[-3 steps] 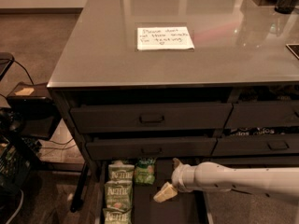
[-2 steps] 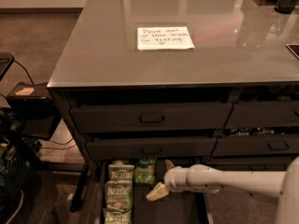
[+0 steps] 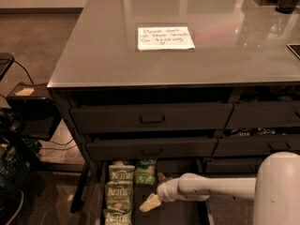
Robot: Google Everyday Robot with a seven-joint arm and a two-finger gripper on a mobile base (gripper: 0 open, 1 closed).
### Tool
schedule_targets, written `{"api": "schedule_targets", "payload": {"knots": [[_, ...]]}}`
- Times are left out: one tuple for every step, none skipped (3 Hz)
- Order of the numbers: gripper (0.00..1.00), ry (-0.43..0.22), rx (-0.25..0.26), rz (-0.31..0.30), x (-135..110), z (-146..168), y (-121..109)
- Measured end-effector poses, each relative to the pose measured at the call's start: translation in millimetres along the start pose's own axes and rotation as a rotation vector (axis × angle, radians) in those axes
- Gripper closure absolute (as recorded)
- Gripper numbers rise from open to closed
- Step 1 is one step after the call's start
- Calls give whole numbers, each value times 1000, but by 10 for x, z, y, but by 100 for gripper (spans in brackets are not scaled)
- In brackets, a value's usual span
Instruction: Pick green rice chip bag from bottom drawer and place on counter
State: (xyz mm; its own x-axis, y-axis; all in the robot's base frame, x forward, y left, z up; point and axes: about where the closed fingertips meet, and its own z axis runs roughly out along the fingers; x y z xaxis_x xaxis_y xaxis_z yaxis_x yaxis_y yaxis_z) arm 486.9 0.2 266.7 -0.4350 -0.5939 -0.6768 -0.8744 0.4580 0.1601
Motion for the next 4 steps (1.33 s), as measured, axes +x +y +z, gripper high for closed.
{"api": "schedule_targets", "payload": {"knots": [[0,0,1,-1,-3,-1,-1],[0,-28,33,-24,58,112,-64],[0,-75,66,-59,53,291,-169],[0,-121,90,-103,-35,506,-279]]}}
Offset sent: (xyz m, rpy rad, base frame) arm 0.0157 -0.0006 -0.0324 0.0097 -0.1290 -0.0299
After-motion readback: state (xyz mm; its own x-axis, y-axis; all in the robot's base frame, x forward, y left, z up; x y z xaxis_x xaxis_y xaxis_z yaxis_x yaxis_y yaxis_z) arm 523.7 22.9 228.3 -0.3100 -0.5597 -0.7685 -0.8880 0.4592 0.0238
